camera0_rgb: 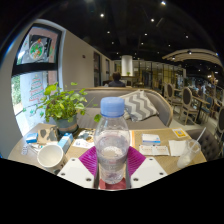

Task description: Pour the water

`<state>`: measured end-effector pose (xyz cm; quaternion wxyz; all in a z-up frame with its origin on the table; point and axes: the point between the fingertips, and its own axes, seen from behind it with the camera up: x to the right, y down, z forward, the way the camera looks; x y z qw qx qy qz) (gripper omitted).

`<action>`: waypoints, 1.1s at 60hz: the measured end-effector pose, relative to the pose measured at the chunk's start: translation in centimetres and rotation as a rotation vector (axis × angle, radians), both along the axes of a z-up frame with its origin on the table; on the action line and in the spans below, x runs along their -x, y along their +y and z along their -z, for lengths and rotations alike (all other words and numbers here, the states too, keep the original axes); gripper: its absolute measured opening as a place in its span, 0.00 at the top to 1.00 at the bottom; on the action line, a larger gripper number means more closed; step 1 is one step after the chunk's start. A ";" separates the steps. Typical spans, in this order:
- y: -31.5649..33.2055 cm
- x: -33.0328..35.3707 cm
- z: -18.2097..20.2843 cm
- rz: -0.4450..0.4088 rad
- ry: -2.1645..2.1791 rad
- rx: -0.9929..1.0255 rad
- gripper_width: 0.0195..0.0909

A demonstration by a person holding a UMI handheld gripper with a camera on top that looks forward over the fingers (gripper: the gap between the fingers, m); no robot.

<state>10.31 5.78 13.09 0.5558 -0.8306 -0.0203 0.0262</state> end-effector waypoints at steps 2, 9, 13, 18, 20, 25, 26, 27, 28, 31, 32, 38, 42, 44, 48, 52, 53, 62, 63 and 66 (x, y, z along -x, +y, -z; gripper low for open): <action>-0.2 -0.2 1.0 -0.006 -0.001 0.010 0.77; -0.5 -0.1 4.6 -0.022 -0.004 0.043 0.78; -0.7 -0.1 5.0 -0.026 -0.003 0.018 0.77; -1.0 0.2 5.0 -0.039 -0.019 0.004 0.73; -0.9 0.2 4.9 -0.040 -0.023 -0.004 0.73; -1.0 0.2 5.0 -0.039 -0.032 0.002 0.59; -1.0 0.2 5.0 -0.037 -0.034 0.005 0.57; -0.9 0.1 5.1 -0.037 -0.035 0.008 0.55; -0.9 0.1 5.1 -0.036 -0.036 0.013 0.52; -1.3 -0.1 5.3 -0.028 -0.037 0.042 0.43; -1.4 -0.1 5.4 -0.025 -0.039 0.055 0.39; -2.8 -0.8 5.1 0.020 -0.027 0.104 0.06; -4.6 -1.2 4.5 0.065 -0.009 0.142 0.10; -5.6 -1.3 4.0 0.083 0.003 0.156 0.08; -8.1 -1.2 2.8 0.109 0.008 0.191 0.08; -11.4 -0.9 1.5 0.138 0.009 0.227 0.08; -12.2 -0.7 1.0 0.142 0.010 0.233 0.08; -19.6 1.6 -3.6 0.183 0.022 0.260 0.08; -20.4 2.0 -4.1 0.185 0.024 0.261 0.08; -22.7 3.1 -5.1 0.193 0.033 0.269 0.08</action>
